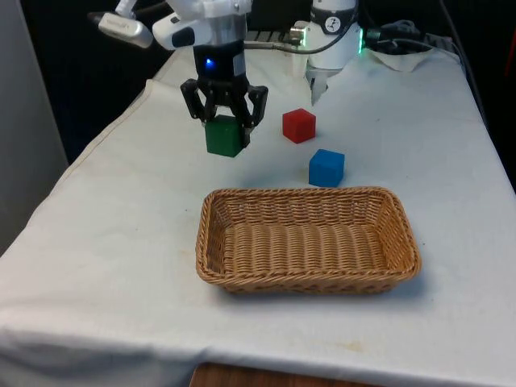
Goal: Pick up exactly two blocks and place them into the basket.
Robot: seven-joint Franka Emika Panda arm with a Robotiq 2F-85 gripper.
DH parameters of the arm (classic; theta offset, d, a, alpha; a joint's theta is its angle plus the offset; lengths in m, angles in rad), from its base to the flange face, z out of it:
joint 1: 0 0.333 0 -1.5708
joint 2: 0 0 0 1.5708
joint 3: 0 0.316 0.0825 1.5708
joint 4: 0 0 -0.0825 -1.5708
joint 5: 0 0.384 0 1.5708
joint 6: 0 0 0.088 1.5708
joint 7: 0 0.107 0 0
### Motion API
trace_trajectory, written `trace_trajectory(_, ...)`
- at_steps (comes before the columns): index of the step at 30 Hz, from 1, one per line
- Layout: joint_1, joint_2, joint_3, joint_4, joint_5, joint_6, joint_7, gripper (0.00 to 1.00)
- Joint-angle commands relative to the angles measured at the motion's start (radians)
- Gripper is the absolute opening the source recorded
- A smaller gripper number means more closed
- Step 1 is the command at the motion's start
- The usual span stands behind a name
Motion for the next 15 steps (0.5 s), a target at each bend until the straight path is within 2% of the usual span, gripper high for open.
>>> trace_trajectory(1,0.008,-0.004,-0.005,0.013,-0.010,-0.019,0.012,0.04)
trace_trajectory(8,0.019,0.000,-0.003,0.075,-0.012,-0.068,0.033,0.04)
trace_trajectory(9,0.012,0.000,0.001,0.071,-0.002,-0.059,0.020,0.04)
trace_trajectory(10,0.021,0.001,-0.002,0.083,-0.012,-0.073,0.037,0.04)
trace_trajectory(15,0.026,0.008,0.012,0.132,-0.015,-0.099,0.063,0.04)
